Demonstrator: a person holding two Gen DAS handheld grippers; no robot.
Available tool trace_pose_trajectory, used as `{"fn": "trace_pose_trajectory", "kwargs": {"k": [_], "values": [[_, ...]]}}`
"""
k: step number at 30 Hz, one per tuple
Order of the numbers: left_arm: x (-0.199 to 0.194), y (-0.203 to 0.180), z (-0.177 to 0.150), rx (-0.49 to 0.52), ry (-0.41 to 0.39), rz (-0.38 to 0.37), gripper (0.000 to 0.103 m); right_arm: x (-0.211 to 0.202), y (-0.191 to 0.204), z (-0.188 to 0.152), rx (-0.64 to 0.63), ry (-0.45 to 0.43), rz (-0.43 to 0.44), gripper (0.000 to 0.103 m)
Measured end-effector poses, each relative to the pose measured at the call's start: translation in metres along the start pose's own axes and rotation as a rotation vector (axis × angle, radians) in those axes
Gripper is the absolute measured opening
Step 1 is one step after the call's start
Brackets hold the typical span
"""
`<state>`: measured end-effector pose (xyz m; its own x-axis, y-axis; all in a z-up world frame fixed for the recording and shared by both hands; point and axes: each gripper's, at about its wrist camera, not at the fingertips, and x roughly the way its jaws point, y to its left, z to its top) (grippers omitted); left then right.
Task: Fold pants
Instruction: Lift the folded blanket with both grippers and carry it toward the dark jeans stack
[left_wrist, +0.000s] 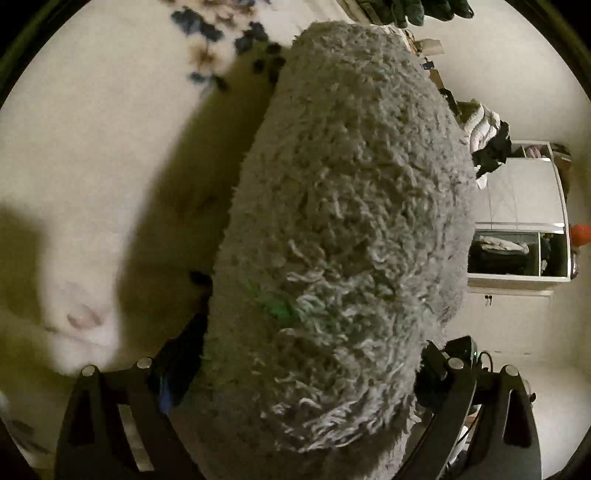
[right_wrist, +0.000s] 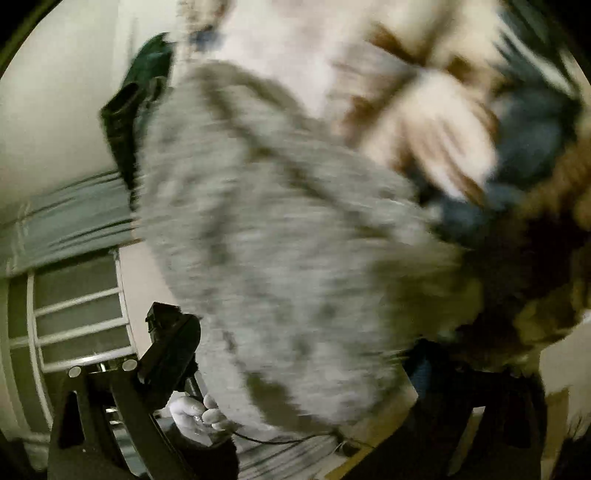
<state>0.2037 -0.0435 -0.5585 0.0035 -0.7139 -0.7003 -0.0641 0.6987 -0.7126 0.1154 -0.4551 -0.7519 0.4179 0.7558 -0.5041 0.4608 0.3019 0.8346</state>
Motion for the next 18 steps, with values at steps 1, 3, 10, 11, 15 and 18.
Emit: {"fn": "trace_pose_trajectory", "kwargs": {"k": [1,3,10,11,15,18], "values": [[-0.001,0.000,0.000,0.005,-0.001,-0.004,0.097,0.007,0.004,0.001,-0.018,0.017,-0.031,0.103],[-0.001,-0.001,0.000,0.010,-0.006,-0.020,0.095,0.024,0.005,0.006,-0.021,0.054,-0.097,0.103],[-0.025,-0.029,-0.006,0.079,-0.097,-0.074,0.052,0.039,0.039,0.009,-0.099,0.001,-0.088,0.048],[-0.029,-0.033,-0.008,0.077,-0.100,-0.084,0.051,0.039,0.044,0.006,-0.109,-0.007,-0.102,0.043],[-0.054,-0.058,-0.014,0.079,-0.113,-0.110,0.050,0.042,0.069,-0.006,-0.132,-0.034,-0.115,0.037],[-0.073,-0.078,-0.014,0.082,-0.134,-0.121,0.050,0.017,0.092,-0.014,-0.138,-0.037,-0.098,0.036]]}}
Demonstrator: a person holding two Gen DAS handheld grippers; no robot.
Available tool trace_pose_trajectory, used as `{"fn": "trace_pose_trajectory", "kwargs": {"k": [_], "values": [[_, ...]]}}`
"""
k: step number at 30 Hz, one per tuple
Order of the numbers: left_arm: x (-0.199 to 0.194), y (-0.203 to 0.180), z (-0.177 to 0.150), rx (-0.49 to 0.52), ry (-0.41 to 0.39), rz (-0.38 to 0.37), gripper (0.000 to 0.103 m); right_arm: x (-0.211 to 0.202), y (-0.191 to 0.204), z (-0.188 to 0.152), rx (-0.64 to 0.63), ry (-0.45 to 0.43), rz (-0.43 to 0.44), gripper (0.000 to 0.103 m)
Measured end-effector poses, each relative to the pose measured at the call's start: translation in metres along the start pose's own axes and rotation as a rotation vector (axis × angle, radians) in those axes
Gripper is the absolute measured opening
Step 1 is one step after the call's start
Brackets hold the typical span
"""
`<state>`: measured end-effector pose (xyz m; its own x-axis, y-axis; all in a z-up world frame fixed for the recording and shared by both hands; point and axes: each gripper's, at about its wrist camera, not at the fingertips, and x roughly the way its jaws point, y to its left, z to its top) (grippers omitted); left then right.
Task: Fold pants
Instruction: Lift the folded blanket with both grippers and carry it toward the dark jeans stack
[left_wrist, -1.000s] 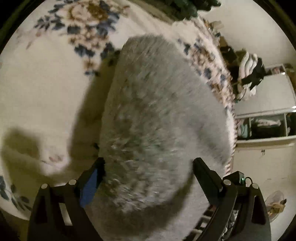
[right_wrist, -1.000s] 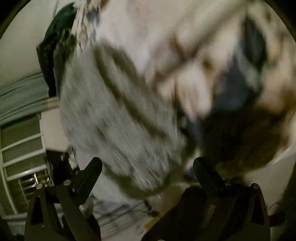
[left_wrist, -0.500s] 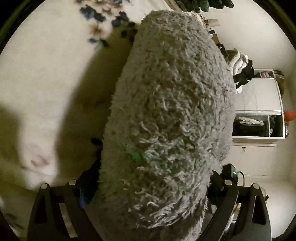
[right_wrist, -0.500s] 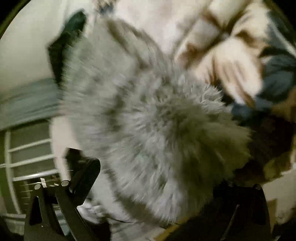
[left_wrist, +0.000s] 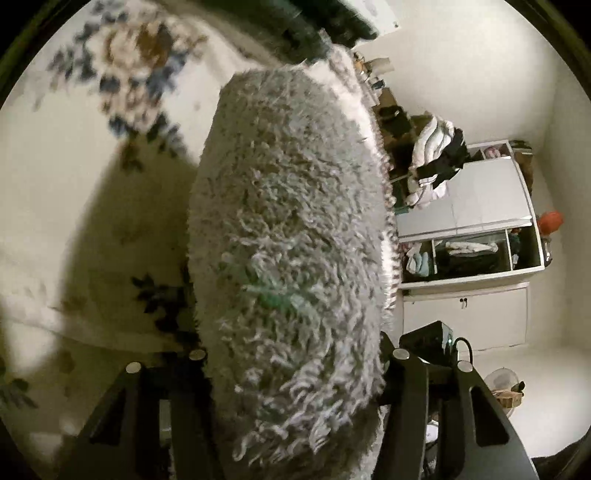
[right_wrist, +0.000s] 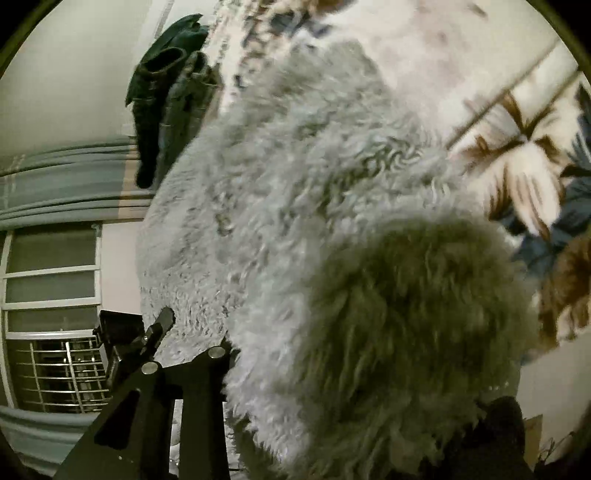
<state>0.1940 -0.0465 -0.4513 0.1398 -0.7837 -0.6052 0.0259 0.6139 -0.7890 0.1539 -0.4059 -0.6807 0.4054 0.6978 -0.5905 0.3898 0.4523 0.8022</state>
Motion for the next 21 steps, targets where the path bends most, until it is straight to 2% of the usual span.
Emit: {"fn": "trace_pose_trajectory", "kwargs": {"k": [5,7,11,15,19,21], "values": [[-0.040,-0.051,0.017,0.000,-0.056,-0.013,0.050,-0.039,0.065,0.002,-0.061,0.009,0.010,0.035],[-0.058,-0.072,0.032,0.004,-0.090,-0.024,0.050,-0.060,0.094,0.010,-0.098,0.006,0.016,0.035],[-0.083,-0.115,0.082,0.011,-0.157,-0.052,0.050,-0.081,0.176,0.038,-0.174,-0.021,0.032,0.035],[-0.114,-0.136,0.158,0.033,-0.217,-0.086,0.050,-0.092,0.263,0.090,-0.234,-0.069,0.043,0.035],[-0.128,-0.146,0.263,0.084,-0.241,-0.103,0.050,-0.073,0.345,0.156,-0.259,-0.139,0.057,0.035],[-0.131,-0.141,0.314,0.096,-0.241,-0.105,0.050,-0.050,0.383,0.193,-0.255,-0.166,0.061,0.035]]}}
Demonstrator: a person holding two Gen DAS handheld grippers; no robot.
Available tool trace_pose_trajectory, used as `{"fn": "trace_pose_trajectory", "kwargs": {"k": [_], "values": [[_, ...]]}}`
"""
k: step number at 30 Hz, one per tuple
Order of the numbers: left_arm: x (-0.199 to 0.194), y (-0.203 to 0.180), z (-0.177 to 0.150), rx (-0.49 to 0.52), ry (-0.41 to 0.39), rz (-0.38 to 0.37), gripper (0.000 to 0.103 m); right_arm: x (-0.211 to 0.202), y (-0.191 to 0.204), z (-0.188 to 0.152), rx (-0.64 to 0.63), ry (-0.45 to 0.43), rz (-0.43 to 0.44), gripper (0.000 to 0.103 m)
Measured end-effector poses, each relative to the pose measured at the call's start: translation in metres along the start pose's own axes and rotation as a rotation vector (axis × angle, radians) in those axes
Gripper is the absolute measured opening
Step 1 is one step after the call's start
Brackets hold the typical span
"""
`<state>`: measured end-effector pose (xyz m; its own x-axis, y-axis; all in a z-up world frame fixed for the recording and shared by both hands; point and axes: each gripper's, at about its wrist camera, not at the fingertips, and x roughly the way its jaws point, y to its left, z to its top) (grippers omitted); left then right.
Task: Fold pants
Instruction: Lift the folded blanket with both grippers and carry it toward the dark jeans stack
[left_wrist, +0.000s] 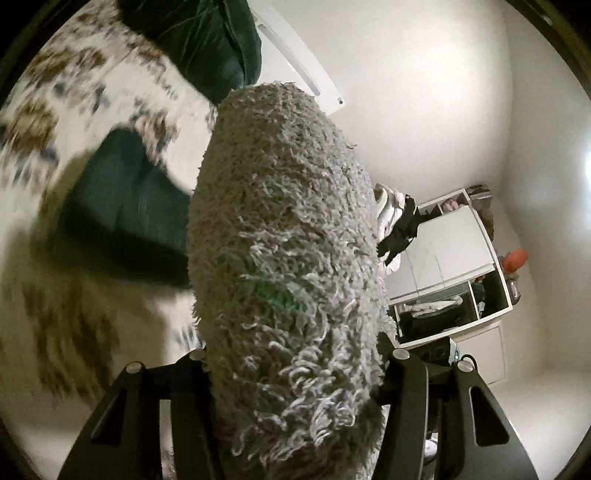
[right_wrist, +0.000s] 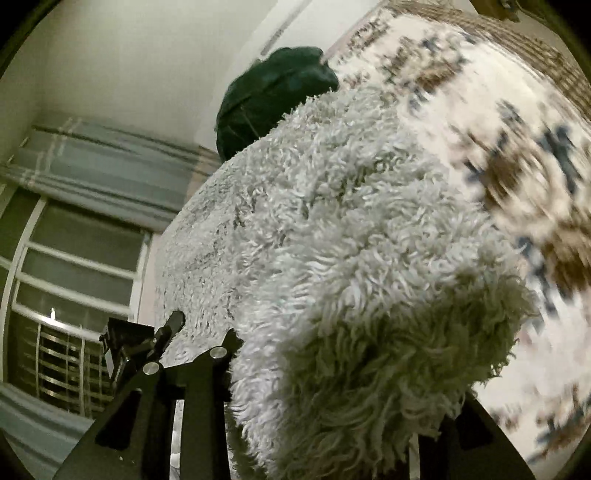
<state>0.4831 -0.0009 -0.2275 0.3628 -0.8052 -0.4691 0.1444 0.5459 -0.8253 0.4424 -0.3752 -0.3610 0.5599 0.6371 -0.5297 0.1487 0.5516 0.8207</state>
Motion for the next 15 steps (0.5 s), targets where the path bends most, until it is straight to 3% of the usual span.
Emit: {"fn": "trace_pose_trajectory", "kwargs": {"k": [3,6,10,15], "values": [[0.021,0.029,0.074,0.014,-0.002,0.014,0.051,0.048,0.024,0.047,0.004,-0.018,-0.006,0.035],[0.047,0.072,0.120,-0.007,0.016,0.042,0.051,0.105,0.036,0.092,0.001,-0.025,-0.028,0.035],[0.083,0.133,0.144,-0.063,0.070,0.106,0.051,0.180,0.017,0.118,0.049,-0.018,-0.066,0.035],[0.108,0.192,0.134,-0.109,0.163,0.198,0.053,0.237,-0.023,0.103,0.089,0.058,-0.155,0.036]]}}
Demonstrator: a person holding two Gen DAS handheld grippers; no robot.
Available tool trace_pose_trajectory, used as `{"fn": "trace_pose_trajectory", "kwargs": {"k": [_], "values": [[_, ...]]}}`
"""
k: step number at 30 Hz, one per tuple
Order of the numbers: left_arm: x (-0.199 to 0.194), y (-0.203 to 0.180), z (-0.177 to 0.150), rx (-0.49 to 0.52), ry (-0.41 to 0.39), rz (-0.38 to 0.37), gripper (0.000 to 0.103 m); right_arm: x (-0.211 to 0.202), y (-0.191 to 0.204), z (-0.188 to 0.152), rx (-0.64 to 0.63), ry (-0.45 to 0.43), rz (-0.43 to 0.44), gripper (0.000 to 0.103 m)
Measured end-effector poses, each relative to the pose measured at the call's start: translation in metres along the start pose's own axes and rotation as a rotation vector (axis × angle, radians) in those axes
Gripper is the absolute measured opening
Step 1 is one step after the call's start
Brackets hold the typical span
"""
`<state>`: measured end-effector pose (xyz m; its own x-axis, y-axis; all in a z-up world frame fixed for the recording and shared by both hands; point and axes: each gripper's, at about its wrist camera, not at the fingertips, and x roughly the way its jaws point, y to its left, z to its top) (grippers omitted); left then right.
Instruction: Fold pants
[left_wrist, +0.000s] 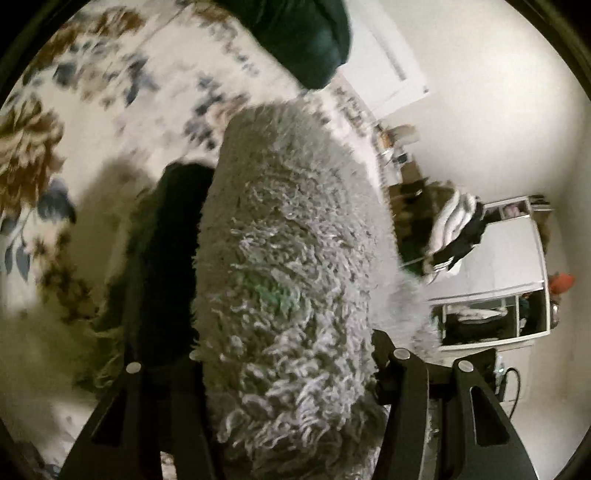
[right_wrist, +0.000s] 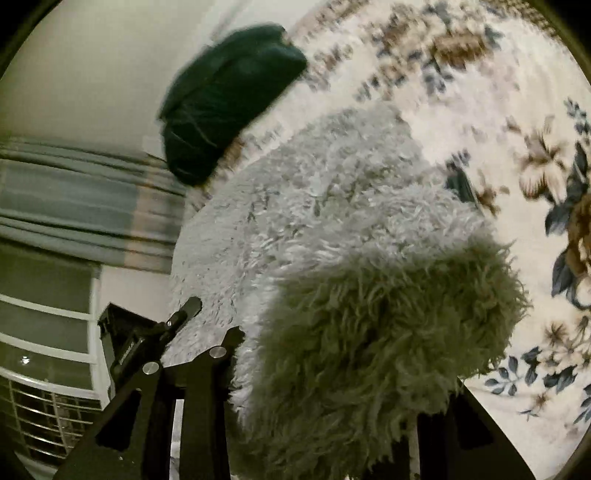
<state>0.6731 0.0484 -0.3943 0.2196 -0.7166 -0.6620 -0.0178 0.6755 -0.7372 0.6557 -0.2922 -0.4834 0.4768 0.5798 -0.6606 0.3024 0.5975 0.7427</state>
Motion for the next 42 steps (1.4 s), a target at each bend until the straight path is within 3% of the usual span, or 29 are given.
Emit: {"fn": "trace_pose_trajectory", "kwargs": {"k": [3,6,7,11,13,19,21,27,42], "values": [[-0.002,0.008,-0.013,0.006,0.010,0.027,0.058,0.009,-0.011,-0.008,0.005,0.038,-0.010,0.048],[-0.011,-0.002,-0.024,-0.002,0.013,0.085,0.062,0.003,-0.012,-0.012,-0.008,0.037,-0.071,0.069],[-0.014,-0.005,-0.024,0.002,0.006,0.105,0.063,-0.001,-0.010,-0.012,-0.019,0.030,-0.104,0.081],[-0.028,-0.036,-0.037,0.092,-0.045,0.266,0.070,-0.023,-0.002,-0.011,-0.044,-0.008,-0.195,0.088],[-0.037,-0.053,-0.045,0.148,-0.072,0.340,0.088,-0.038,0.008,-0.013,-0.086,-0.039,-0.281,0.098],[-0.068,-0.106,-0.075,0.341,-0.224,0.636,0.099,-0.080,0.049,-0.040,-0.253,-0.118,-0.506,0.103],[-0.080,-0.124,-0.093,0.387,-0.269,0.695,0.100,-0.095,0.064,-0.054,-0.306,-0.161,-0.579,0.103],[-0.109,-0.165,-0.150,0.469,-0.315,0.719,0.100,-0.157,0.110,-0.110,-0.411,-0.274,-0.669,0.103],[-0.228,-0.272,-0.314,0.476,-0.498,0.724,0.100,-0.363,0.190,-0.275,-0.599,-0.421,-0.590,0.103]]}}
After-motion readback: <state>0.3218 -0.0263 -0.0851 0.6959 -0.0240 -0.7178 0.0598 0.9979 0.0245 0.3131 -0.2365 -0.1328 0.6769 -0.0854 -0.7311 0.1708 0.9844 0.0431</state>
